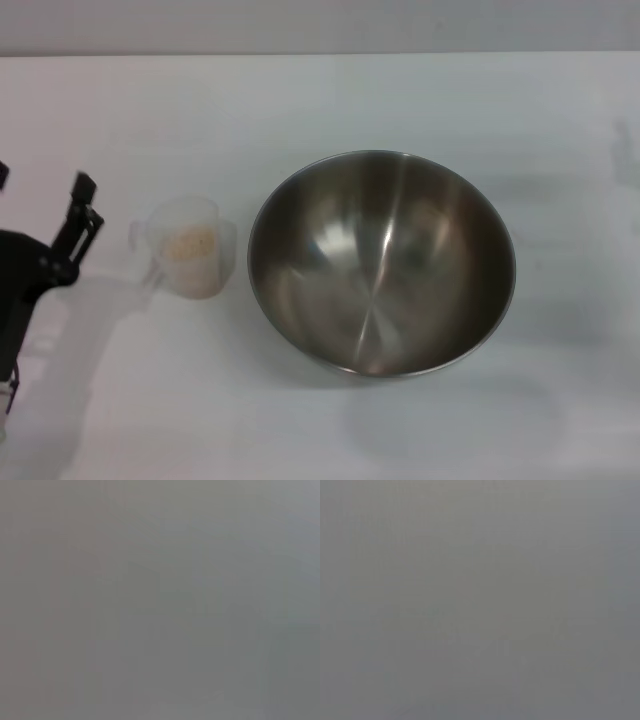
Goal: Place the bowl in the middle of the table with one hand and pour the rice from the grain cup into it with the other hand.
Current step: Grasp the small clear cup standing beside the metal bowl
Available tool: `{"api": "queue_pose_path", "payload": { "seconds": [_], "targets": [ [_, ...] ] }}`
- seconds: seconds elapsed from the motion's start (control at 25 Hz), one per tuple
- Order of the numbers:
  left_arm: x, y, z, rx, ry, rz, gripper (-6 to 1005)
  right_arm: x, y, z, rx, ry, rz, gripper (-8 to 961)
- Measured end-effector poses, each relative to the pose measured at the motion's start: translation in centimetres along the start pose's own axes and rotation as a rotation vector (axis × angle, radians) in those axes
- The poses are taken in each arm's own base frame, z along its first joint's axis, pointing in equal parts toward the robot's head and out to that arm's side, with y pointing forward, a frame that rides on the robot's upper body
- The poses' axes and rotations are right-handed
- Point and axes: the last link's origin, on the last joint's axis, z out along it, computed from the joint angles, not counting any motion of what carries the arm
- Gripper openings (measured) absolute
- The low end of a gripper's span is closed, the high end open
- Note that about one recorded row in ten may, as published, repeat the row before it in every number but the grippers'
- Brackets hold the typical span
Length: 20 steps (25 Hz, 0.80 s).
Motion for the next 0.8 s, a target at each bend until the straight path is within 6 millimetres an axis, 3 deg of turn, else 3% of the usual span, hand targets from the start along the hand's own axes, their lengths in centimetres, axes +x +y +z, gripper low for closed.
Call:
{"api": "queue_pose_path", "payload": {
  "seconds": [0.4, 0.8],
  "targets": [
    [-2.7, 0.5, -1.1, -0.030, -0.193, -0.008, 873, 0.2, 0.0, 1.2, -0.011, 0.010, -0.011, 436],
    [-3.8, 0.5, -0.9, -0.034, -0.267, -0.001, 873, 0.3, 0.0, 1.5, -0.015, 0.017, -0.015, 436]
  ]
}}
